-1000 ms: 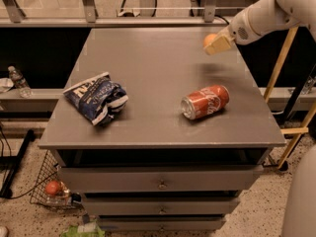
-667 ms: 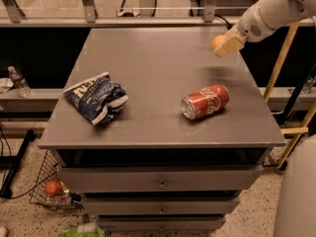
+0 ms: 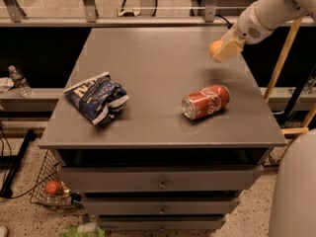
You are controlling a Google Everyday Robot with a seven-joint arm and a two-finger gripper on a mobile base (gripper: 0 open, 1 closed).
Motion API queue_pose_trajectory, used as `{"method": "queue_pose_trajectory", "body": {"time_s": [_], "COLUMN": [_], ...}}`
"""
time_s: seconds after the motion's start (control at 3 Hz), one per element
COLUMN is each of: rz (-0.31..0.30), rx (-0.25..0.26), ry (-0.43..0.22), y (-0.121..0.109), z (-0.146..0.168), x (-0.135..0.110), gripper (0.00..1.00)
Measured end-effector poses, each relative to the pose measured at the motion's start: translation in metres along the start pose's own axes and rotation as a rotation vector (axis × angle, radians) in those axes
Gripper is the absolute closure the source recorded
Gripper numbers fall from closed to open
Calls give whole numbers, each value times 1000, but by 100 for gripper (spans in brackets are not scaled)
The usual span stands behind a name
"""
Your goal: Move orange near coke can
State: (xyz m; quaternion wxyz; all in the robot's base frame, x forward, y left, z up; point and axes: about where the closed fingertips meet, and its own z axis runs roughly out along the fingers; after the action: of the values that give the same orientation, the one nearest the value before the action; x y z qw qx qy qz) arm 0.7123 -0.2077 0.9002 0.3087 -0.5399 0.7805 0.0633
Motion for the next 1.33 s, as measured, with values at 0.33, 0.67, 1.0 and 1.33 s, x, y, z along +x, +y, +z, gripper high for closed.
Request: {"method": "queue_pose_trajectory", "body": {"time_s": [0.33,0.67,1.0,1.33], "rz": [-202,-349,-427,-474], "rx": [-5,-20,-47,-65], "ry": [93,177,245,289], "y": [10,15,17,18], "z": [5,5,3,-10], "x": [-1,20,46,63], "gripper": [100,100,100,100]}}
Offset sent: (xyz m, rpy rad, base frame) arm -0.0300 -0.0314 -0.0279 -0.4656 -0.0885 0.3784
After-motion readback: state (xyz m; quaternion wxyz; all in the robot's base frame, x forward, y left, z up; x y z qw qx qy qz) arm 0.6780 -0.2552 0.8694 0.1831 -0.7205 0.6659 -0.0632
